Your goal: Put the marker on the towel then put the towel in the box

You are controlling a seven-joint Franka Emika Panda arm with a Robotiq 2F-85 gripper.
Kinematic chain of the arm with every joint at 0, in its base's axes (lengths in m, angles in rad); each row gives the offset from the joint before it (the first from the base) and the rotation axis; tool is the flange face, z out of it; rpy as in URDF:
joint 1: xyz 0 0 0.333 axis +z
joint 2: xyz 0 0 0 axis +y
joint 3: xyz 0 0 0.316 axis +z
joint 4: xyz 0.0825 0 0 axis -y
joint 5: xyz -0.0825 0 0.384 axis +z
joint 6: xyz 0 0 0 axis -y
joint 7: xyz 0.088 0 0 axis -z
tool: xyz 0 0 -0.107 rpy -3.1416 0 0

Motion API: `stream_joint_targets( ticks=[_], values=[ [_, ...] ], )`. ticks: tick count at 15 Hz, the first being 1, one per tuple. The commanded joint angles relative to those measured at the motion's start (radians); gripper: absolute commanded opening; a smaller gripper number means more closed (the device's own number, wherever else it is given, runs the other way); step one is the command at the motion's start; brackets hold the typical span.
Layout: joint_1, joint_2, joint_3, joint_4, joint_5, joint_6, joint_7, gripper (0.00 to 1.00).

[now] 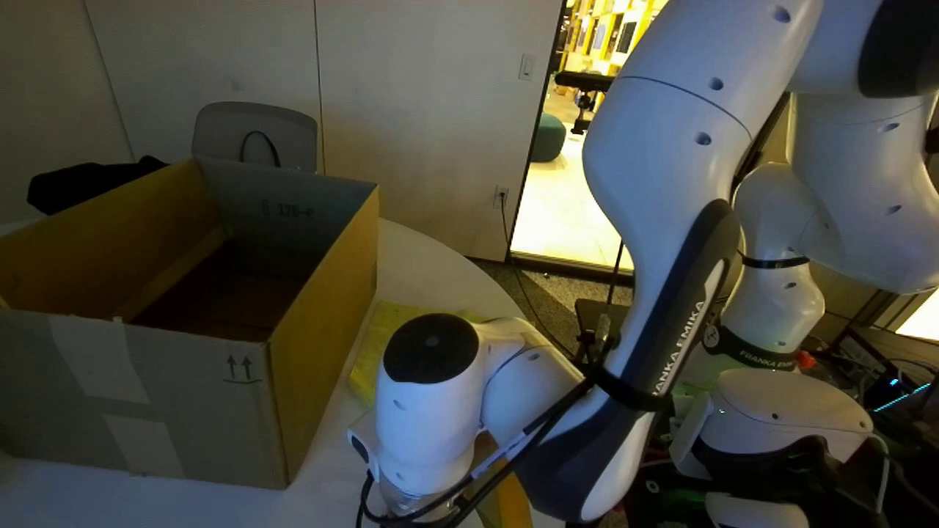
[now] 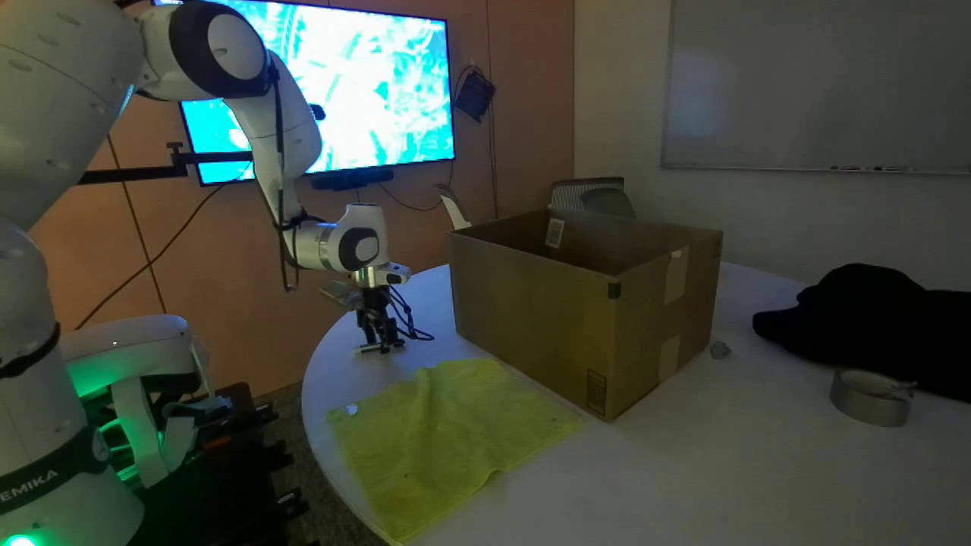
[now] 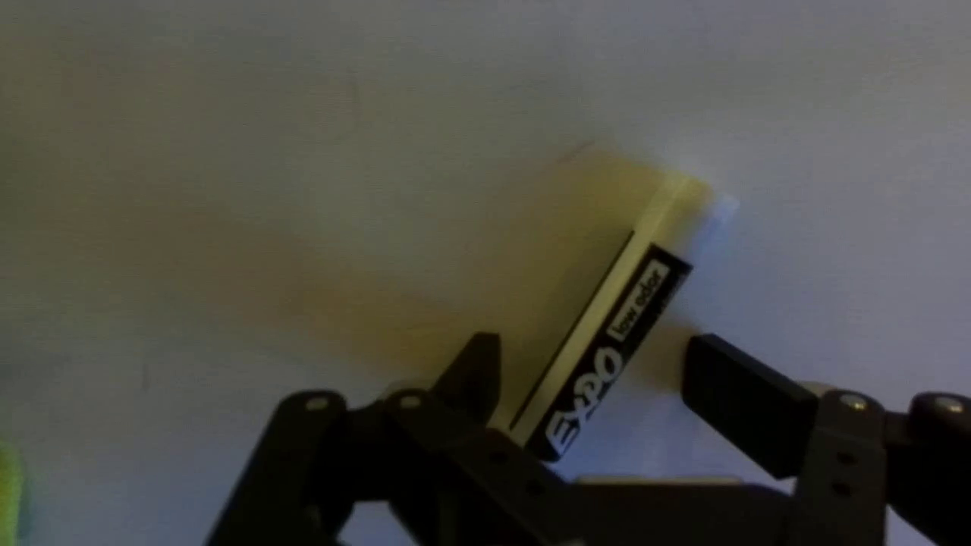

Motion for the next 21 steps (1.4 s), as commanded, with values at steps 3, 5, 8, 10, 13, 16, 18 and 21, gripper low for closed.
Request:
stream_joint_targets(
  ticks=[3,5,8,10,13,16,18,21],
  values=[
    [0.051,-0.007,-0.044,0.021,-0.033,-0.031,0.001,0.21],
    [0.071,-0.021,-0.061,0.018,-0.055,-0.057,0.008,0.13],
    [0.096,-0.045,-0.085,0.013,-0.102,-0.109,0.012,0.11],
    [0.108,-0.065,-0.099,0.005,-0.141,-0.151,0.01,0.13],
    [0.094,-0.112,-0.103,-0.019,-0.187,-0.191,-0.007,0.15],
    [0.058,-0.163,-0.103,-0.049,-0.217,-0.21,-0.024,0.14],
    [0.018,-0.195,-0.105,-0.072,-0.228,-0.214,-0.035,0.14],
    [-0.052,-0.226,-0.123,-0.109,-0.24,-0.202,-0.034,0.13]
  ],
)
